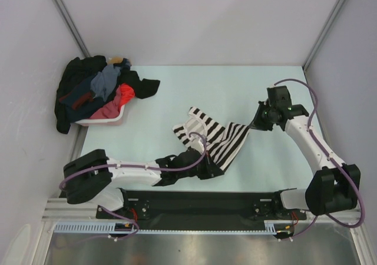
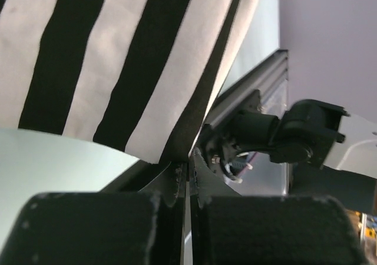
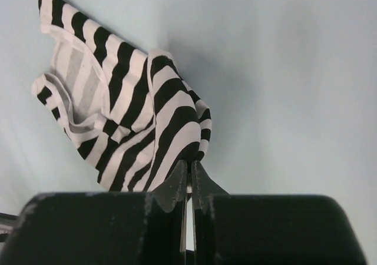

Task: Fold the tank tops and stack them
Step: Fold the tank top

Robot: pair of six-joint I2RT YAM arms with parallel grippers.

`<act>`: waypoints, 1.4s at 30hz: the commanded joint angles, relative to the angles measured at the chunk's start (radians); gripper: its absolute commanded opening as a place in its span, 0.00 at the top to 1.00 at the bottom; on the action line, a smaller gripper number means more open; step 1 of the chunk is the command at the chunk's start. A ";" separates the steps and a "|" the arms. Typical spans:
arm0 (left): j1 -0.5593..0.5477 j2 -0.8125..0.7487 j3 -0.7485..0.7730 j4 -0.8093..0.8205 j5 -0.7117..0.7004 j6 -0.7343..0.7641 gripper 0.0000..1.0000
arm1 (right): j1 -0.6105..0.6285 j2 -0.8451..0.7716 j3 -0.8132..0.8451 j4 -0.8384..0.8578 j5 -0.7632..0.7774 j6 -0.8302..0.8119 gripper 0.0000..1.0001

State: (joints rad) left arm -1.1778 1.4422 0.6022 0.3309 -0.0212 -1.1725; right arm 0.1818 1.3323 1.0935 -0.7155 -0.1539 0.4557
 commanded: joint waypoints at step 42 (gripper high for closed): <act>0.240 -0.298 -0.223 0.106 0.128 -0.033 1.00 | 0.111 0.324 0.381 0.146 -0.032 0.093 1.00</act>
State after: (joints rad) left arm -0.9611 1.1831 0.4053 0.4644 0.0353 -1.2396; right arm 0.2977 1.6302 1.3899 -0.6464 -0.2272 0.5308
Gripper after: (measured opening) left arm 0.010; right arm 0.053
